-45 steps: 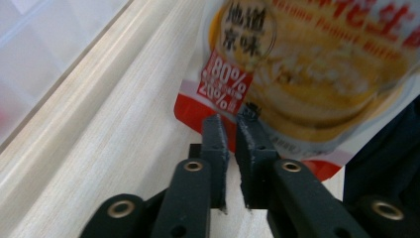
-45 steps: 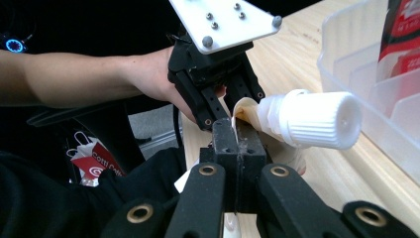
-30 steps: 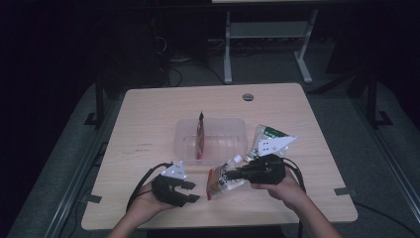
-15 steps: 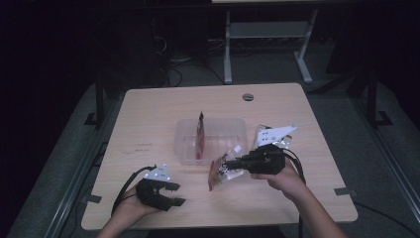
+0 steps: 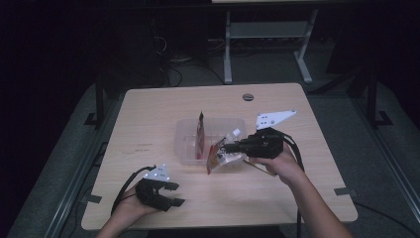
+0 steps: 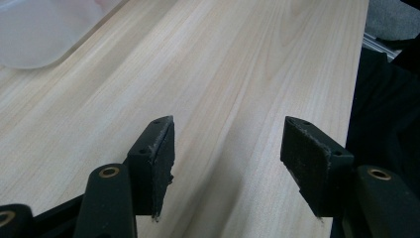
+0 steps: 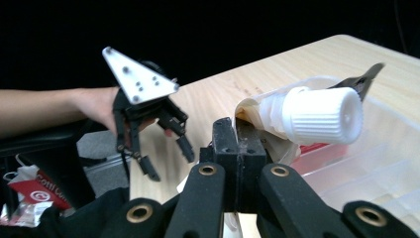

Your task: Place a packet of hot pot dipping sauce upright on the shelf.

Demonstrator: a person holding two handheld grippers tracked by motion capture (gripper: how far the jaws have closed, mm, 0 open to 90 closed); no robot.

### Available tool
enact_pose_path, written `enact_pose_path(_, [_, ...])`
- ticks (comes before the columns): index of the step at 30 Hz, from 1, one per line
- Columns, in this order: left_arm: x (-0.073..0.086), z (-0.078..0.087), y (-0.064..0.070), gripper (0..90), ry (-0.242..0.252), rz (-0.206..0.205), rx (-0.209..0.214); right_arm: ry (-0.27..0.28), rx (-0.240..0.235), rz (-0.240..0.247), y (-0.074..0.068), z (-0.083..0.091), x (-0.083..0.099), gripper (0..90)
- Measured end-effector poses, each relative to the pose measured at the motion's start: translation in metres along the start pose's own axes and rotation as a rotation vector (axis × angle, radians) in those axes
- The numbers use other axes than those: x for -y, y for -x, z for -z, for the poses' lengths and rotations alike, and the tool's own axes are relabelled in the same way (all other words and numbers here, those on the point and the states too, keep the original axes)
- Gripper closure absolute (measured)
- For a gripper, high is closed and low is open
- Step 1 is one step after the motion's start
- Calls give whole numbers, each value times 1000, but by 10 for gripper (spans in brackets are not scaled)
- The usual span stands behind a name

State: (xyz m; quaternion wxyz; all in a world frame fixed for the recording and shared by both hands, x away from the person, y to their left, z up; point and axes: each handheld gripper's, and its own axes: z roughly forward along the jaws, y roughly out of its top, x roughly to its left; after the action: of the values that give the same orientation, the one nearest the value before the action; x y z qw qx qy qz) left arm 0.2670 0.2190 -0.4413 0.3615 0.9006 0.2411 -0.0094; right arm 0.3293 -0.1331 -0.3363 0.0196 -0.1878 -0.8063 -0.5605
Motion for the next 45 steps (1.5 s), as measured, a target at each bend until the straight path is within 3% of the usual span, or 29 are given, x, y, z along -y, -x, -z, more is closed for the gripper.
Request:
enact_pose_path(11, [-1,0,-1,377,-7,-16,1,-11,36,1,24,-6,-24,900])
enact_pose_path(16, [-1,1,-2,377,-9,-26,-2,-14,45,-8,34,-10,-28,900])
enact_pose_path(23, [0,0,-2,378,-13,-7,6,-33,71,-31,50,-17,-27,900])
enact_pose_path(34, [0,-2,-3,378,-20,-5,7,-67,98,-34,58,-28,-26,900])
enact_pose_path(45, [0,-2,-3,379,-22,-4,10,-104,91,-21,59,-42,-26,900])
